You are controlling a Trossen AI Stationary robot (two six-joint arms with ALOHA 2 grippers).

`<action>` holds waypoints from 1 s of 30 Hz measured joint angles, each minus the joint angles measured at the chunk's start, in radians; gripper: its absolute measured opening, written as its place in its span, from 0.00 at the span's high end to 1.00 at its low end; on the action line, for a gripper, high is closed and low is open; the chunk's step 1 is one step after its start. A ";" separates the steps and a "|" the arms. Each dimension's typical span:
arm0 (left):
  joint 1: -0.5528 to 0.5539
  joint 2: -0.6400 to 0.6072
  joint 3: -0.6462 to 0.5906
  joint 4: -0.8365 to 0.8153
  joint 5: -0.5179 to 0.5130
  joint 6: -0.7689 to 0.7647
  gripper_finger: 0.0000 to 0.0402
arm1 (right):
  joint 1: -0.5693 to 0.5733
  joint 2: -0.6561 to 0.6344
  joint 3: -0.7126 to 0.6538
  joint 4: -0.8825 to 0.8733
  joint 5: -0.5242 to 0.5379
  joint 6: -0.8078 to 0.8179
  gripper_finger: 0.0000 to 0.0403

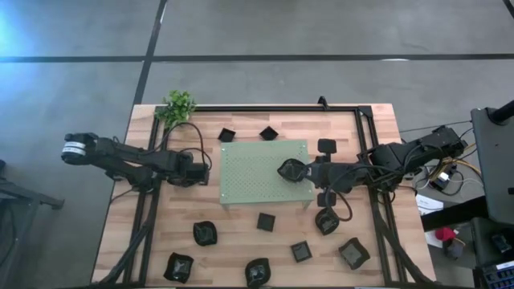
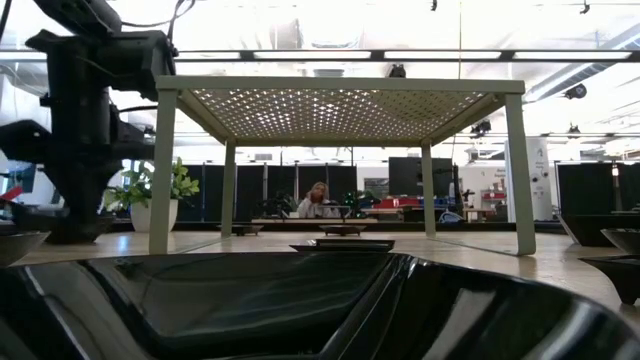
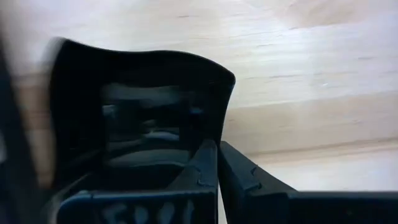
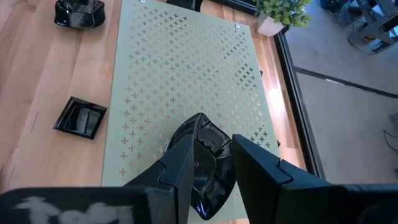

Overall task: Pick & Place Mini shaped plates
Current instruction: Put the distorted square plate on the shelf

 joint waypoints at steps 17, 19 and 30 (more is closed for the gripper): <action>-0.003 0.001 0.248 -0.307 -0.102 0.182 1.00 | 0.000 0.000 0.000 0.003 0.000 0.004 0.74; -0.003 0.002 0.276 -0.317 -0.116 0.210 1.00 | 0.000 0.000 0.000 0.005 0.000 0.007 0.74; -0.003 0.010 0.511 -0.409 -0.228 0.392 1.00 | 0.000 -0.017 0.000 0.010 0.001 0.011 0.74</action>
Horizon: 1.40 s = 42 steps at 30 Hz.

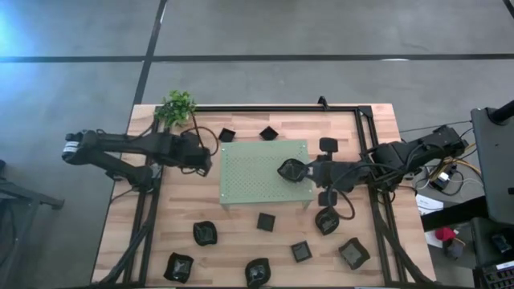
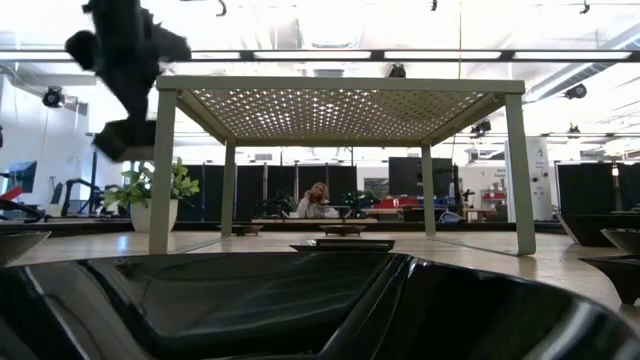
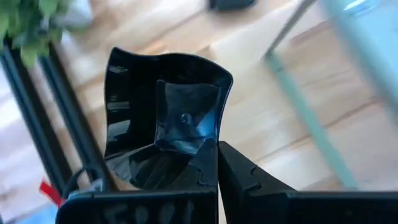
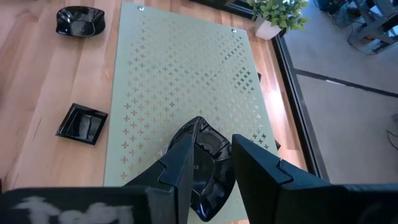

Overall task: Pick & Place Mini shaped plates
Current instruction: Put the distorted square plate on the shelf

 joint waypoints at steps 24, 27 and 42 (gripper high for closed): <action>-0.061 0.404 0.590 0.015 -0.099 0.771 1.00 | 0.000 -0.070 0.000 -0.001 0.000 0.060 0.74; -0.095 0.461 0.649 0.022 -0.099 0.828 1.00 | 0.000 -0.076 0.000 -0.001 0.000 0.060 0.74; -0.204 0.675 0.775 0.055 -0.069 1.007 1.00 | 0.000 -0.083 0.000 -0.001 0.002 0.060 0.74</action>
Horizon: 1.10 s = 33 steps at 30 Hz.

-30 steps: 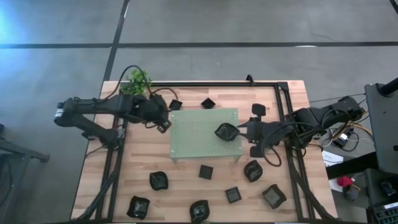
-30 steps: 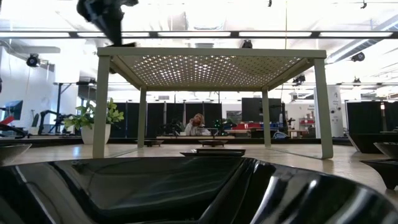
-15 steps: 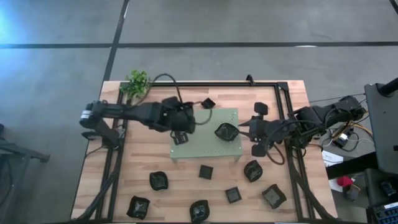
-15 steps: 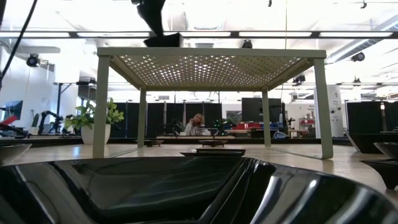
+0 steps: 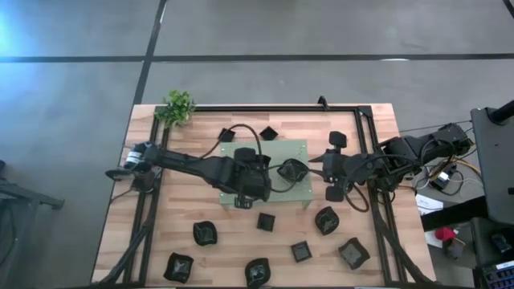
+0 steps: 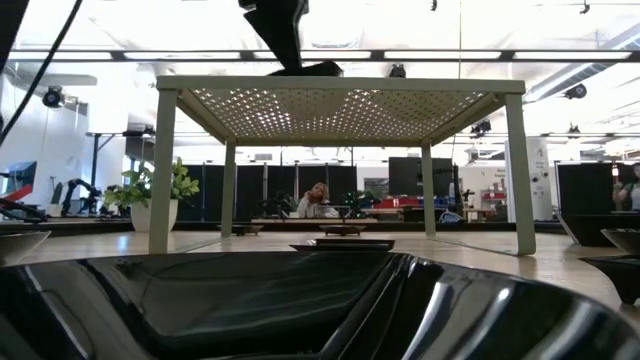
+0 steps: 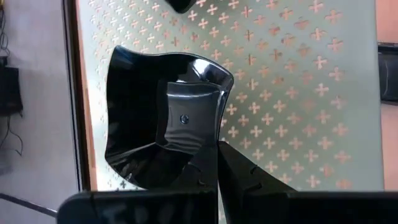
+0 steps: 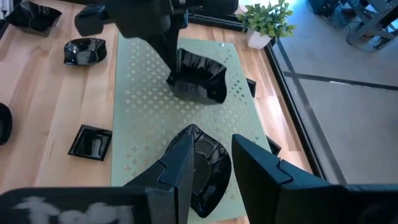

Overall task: Pick & Place Mini shaped plates
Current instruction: Put the distorted square plate on the shelf

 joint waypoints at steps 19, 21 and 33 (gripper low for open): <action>0.001 0.015 0.002 0.044 0.033 -0.007 1.00 | 0.000 0.000 -0.006 0.000 0.000 0.000 0.74; 0.000 0.015 0.002 0.044 0.033 -0.007 1.00 | 0.000 0.000 -0.006 0.000 0.000 0.000 0.74; 0.000 0.015 0.002 0.051 0.033 -0.006 1.00 | 0.000 0.000 -0.009 0.000 -0.001 0.000 0.74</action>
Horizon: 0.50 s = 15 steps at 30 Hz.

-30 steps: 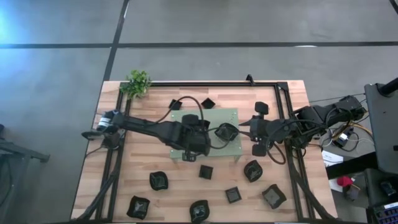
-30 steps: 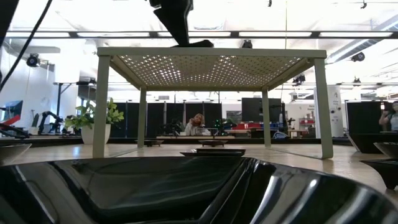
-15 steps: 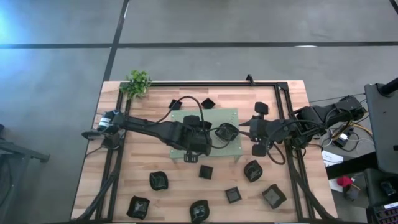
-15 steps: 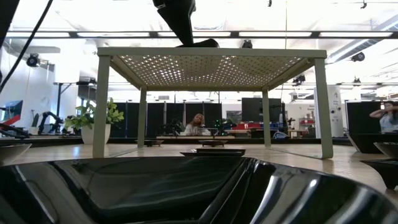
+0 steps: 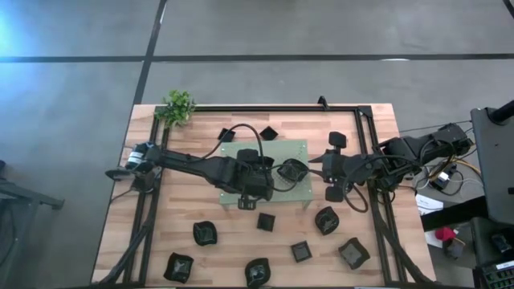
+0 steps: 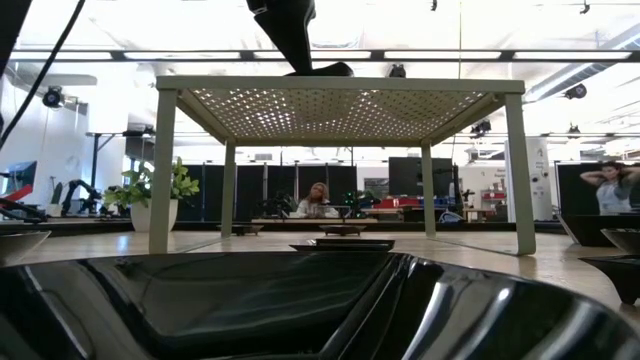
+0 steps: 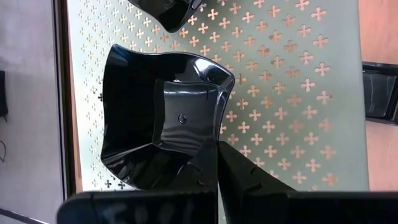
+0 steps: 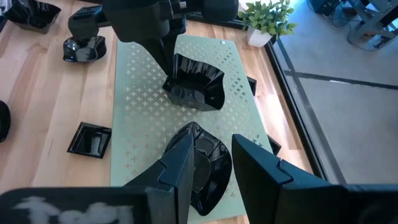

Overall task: Pick & Place Mini shaped plates
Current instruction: Put the distorted square plate on the shelf

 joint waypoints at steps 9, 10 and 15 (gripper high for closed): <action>0.000 0.000 0.000 0.017 0.000 0.008 0.97 | 0.000 0.000 0.000 0.000 0.000 0.000 0.74; 0.000 0.000 0.000 0.021 0.000 0.008 0.96 | 0.000 0.000 0.000 0.000 0.000 0.000 0.74; 0.000 0.000 0.000 0.041 0.000 0.011 0.91 | 0.000 0.000 0.000 0.000 -0.001 0.000 0.74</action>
